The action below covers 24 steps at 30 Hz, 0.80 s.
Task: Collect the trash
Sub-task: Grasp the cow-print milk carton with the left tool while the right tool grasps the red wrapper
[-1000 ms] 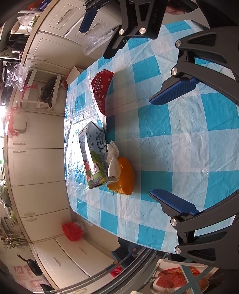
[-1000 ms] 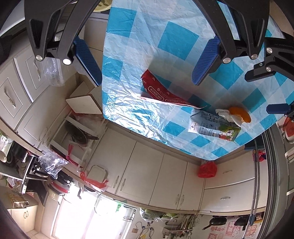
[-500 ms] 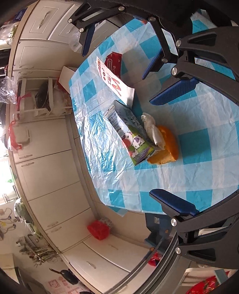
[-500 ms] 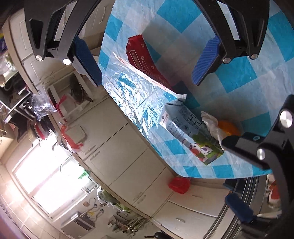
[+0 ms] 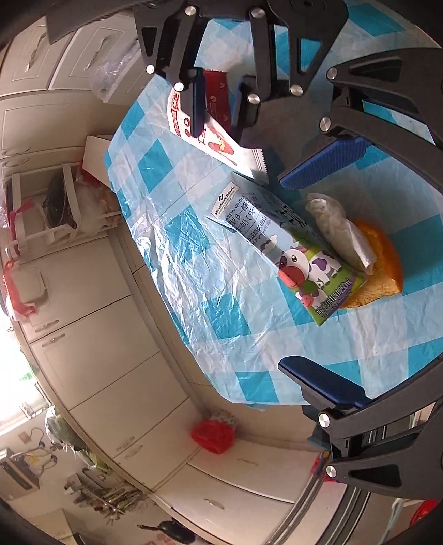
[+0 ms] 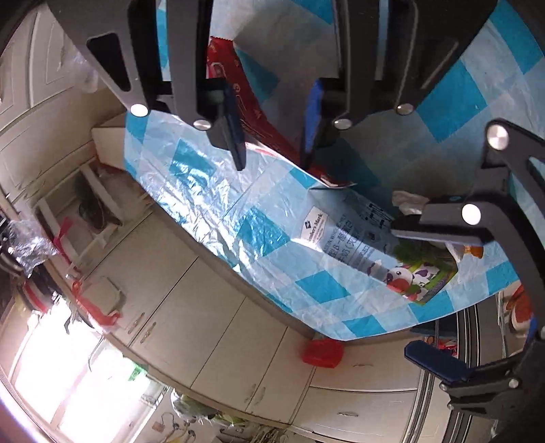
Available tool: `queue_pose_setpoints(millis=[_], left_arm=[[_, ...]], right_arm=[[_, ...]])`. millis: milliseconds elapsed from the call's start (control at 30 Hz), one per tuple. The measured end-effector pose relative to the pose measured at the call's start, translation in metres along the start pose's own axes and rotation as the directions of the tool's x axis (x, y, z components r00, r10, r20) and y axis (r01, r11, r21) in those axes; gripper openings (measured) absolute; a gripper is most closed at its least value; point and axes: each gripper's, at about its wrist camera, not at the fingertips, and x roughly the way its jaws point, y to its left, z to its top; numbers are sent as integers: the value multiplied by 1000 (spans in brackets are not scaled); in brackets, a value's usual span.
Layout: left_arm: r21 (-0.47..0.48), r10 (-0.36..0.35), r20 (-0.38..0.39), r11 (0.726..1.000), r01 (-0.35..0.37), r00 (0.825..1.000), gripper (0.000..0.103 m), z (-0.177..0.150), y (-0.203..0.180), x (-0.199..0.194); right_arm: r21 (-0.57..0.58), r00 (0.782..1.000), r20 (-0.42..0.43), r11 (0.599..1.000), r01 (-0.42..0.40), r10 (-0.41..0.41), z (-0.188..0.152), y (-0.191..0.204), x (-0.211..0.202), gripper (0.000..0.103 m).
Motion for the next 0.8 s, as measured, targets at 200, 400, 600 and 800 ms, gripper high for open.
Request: queue_pose_setpoints(millis=[200,400,600,800], left_arm=[[93,22,0,995,-22,1000,94,8,-19,14],[87,-48,-64,995,54,997,51,9,-30,31],[-14,-62,-16,998,62,998,28,8,-19,18],[-210,-140,113,964,161,984,28,10,18,-25]], right_arm=[[231,985,-10,959,-163,170,-18,-33,-12,10],[445,966,45,860,-249,256,-38,-69,-32,10],[531,952,79,796,-290,294,-50,-84,-41,10],[577,945,83,758,-304,315,-54,-88,-44,10]])
